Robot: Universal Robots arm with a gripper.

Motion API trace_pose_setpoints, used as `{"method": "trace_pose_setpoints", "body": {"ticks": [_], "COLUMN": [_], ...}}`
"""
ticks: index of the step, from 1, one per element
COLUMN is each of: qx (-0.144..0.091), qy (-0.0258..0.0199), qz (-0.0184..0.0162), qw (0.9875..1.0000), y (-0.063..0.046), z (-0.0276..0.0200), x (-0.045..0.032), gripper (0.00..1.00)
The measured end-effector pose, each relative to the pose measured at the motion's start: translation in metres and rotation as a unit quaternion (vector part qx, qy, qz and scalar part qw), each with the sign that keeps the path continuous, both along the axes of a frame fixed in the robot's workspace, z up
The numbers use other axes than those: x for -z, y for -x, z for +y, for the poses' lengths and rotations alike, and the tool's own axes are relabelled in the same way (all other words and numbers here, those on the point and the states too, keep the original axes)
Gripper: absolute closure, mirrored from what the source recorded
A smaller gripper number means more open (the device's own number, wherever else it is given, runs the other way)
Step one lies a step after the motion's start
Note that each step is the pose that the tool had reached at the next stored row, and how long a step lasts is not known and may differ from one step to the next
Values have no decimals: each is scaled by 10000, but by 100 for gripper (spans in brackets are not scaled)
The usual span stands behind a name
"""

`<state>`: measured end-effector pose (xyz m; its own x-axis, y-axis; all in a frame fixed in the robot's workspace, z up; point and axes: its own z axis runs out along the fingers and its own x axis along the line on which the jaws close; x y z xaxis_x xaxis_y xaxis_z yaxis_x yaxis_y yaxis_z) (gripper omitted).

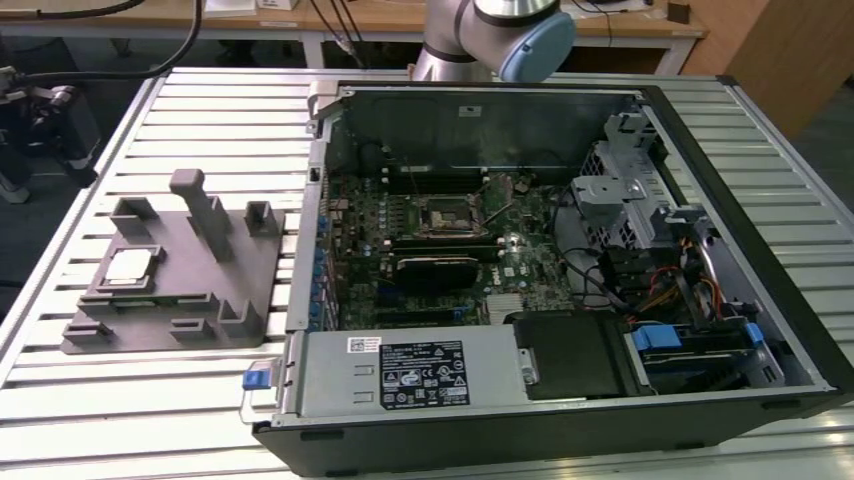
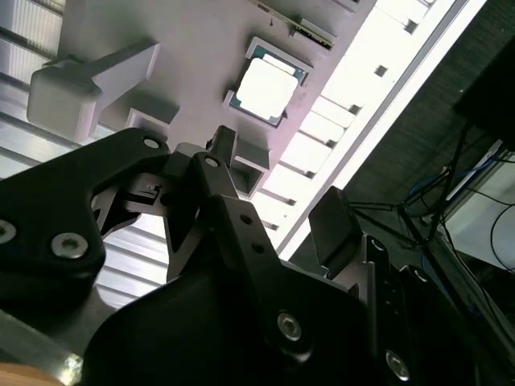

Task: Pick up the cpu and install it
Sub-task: 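Pick up the cpu and move it towards the insertion slot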

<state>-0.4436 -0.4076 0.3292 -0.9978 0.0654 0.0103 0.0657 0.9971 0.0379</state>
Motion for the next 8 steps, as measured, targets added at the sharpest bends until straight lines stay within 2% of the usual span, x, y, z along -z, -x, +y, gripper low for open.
{"method": "trace_pose_setpoints", "body": {"ticks": [8], "qx": [-35], "qy": [-7], "qz": [0], "qw": [10000], "y": [0], "z": [-17], "x": [97], "gripper": [36]}}
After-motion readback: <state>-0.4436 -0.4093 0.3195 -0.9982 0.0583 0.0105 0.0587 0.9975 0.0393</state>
